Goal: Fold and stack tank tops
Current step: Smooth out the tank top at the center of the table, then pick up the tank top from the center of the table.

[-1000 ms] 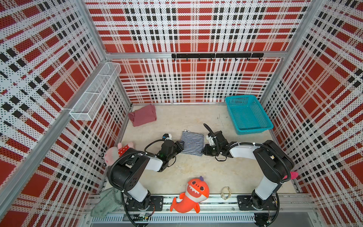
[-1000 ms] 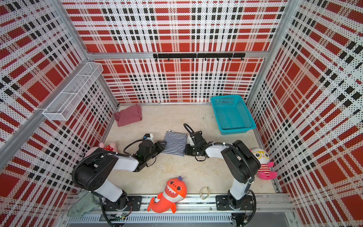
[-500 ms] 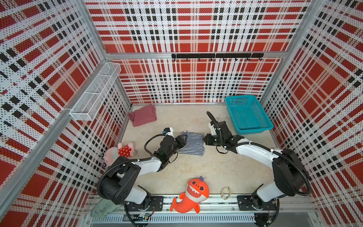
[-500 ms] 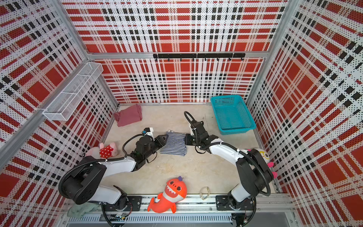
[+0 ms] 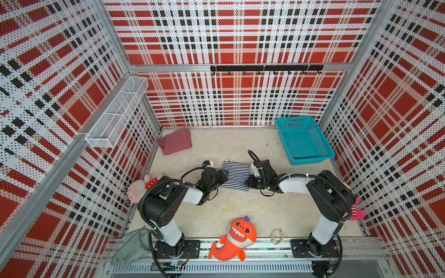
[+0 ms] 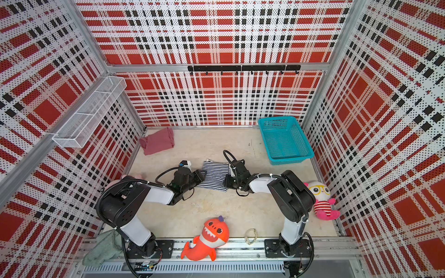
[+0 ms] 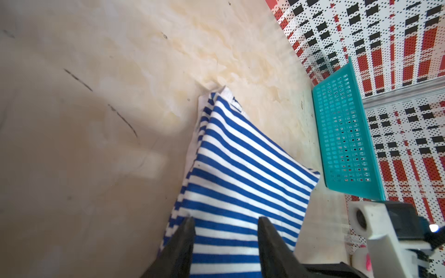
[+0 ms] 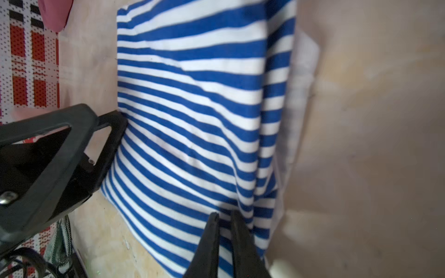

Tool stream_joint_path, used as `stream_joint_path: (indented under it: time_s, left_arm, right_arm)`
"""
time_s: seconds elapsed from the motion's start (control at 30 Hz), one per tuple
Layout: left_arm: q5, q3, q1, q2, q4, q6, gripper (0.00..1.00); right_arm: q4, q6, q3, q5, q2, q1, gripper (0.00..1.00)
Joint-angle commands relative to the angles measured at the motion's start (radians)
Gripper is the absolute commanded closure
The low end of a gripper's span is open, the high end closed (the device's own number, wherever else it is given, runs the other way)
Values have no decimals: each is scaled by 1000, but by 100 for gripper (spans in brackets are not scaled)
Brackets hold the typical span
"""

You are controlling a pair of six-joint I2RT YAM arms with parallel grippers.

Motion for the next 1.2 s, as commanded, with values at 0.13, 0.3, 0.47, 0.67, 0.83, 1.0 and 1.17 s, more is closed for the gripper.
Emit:
stream_joint_path:
  time_s: [0.13, 0.3, 0.47, 0.67, 0.83, 1.0, 1.17]
  left_arm:
    - [27, -2, 10, -12, 39, 43, 53]
    - [24, 49, 35, -159, -123, 137, 46]
    - [111, 86, 92, -201, -286, 266, 28]
    - [191, 141, 97, -103, -433, 372, 18]
    - [215, 170, 97, -31, -450, 376, 17]
    - [250, 173, 79, 10, -419, 356, 15]
    - [294, 156, 72, 43, -376, 335, 12]
  right_arm:
    - [-106, -48, -23, 134, -19, -34, 83]
    - [-204, -117, 30, 80, -157, -74, 76]
    - [-276, -216, 60, -90, -244, -167, 56]
    - [-310, -310, 99, -209, -181, -253, 44]
    - [-232, -284, 128, -261, -91, -259, 43]
    - [-148, -249, 126, -289, -16, -251, 43]
    - [-116, -250, 130, -288, 58, -234, 40]
